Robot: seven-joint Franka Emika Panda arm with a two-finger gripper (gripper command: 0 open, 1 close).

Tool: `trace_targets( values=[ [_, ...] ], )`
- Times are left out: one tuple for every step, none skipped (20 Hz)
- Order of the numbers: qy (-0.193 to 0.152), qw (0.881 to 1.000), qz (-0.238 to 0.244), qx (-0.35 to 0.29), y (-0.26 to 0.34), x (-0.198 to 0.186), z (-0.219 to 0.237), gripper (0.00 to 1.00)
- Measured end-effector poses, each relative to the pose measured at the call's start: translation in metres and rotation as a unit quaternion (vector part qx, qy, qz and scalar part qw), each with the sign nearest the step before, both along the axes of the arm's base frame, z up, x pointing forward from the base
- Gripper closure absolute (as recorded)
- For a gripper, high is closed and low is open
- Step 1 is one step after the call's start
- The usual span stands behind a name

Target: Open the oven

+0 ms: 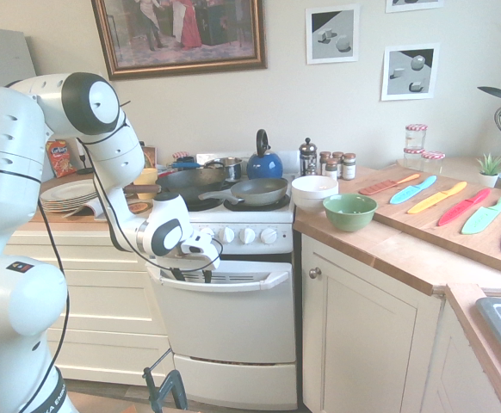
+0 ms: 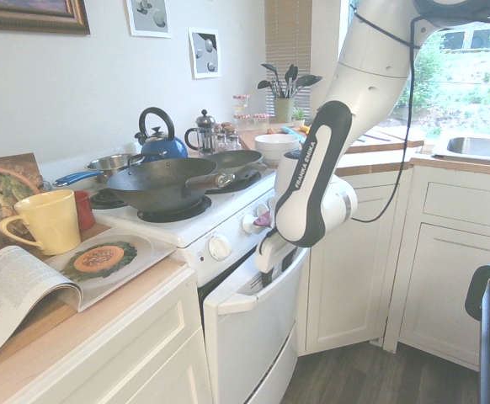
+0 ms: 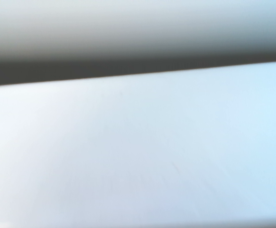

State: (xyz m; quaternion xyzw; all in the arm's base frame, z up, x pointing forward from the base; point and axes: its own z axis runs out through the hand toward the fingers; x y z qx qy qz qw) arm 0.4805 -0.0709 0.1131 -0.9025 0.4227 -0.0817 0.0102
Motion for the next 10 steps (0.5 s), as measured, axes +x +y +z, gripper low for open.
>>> trace_targets(
  values=[
    [0.009, 1.0, -0.003, 0.001, -0.001, -0.023, -0.011, 0.0],
    [0.014, 1.0, -0.006, 0.002, 0.0, -0.045, -0.019, 0.0],
    [0.019, 1.0, -0.01, 0.004, 0.0, -0.064, -0.026, 0.0],
    [0.023, 1.0, -0.013, 0.008, 0.001, -0.08, -0.032, 0.0],
    [0.027, 0.999, -0.017, 0.011, 0.0, -0.091, -0.035, 0.0],
    [0.034, 0.999, -0.02, 0.018, -0.001, -0.1, -0.037, 0.0],
    [0.043, 0.998, -0.022, 0.027, -0.001, -0.106, -0.036, 0.0],
    [0.058, 0.997, -0.02, 0.039, 0.0, -0.111, -0.031, 0.0],
    [0.067, 0.997, -0.012, 0.043, -0.002, -0.113, -0.022, 0.0],
    [0.06, 0.997, -0.003, 0.04, -0.005, -0.11, -0.008, 0.0]
  ],
)
